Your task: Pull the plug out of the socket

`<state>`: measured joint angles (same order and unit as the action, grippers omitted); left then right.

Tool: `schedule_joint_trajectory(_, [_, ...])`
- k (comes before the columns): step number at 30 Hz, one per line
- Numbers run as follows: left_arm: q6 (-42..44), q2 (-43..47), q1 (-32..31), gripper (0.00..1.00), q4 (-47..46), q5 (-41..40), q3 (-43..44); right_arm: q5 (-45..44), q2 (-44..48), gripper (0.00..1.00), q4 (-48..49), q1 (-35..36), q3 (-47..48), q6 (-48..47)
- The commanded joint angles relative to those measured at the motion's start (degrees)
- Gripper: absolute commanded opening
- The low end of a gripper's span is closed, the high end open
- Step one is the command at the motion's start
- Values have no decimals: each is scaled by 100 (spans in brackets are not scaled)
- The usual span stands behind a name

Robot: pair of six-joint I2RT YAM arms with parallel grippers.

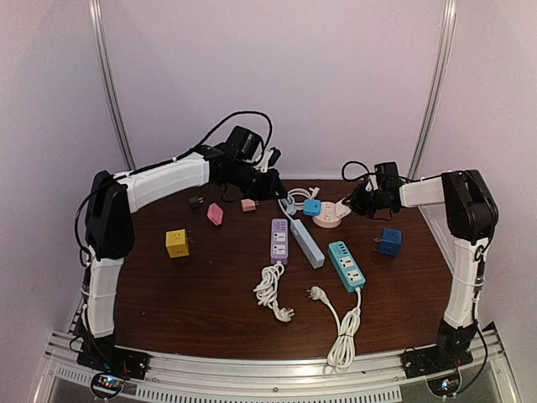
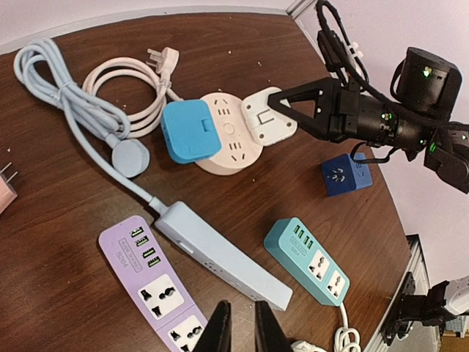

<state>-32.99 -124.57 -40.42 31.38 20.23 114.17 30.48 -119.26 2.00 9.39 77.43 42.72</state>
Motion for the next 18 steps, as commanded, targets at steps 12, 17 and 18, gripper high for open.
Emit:
schedule_joint_trajectory(12, [-648,-1045,-66,13,-1087,732,483,-97,671,5,-738,705,-1081,-482])
schedule_joint_trajectory(17, [-1025,-1691,-143,13,-1514,749,1078,13,706,5,-495,783,-1234,-244])
schedule_joint_trajectory(18, [-1061,-1785,-167,13,-1535,680,1181,9,717,5,-449,784,-1269,-200])
